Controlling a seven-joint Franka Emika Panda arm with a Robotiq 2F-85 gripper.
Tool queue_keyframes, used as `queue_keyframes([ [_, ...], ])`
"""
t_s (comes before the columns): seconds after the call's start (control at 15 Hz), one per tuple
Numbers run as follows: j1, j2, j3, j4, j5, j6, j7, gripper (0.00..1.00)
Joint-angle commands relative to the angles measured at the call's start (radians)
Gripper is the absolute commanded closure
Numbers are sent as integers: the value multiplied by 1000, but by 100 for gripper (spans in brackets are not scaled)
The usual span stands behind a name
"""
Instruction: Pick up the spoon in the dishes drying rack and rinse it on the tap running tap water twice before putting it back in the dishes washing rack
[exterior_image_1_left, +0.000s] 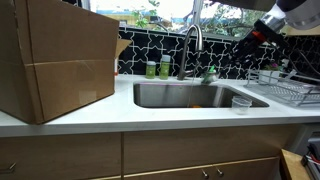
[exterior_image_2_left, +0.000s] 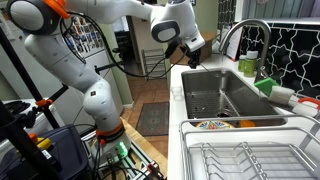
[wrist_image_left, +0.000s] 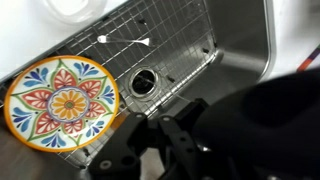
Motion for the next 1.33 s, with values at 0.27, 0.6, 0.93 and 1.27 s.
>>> queue_keyframes([
  [0.27, 59, 23, -3, -11, 57, 101, 6, 93],
  [0.6, 95, 44, -7, -5, 129, 148, -2, 98],
  [0.93, 155, 80, 1, -3, 272, 213, -35, 98],
  [1.27, 169, 106, 5, -1, 322, 266, -66, 98],
])
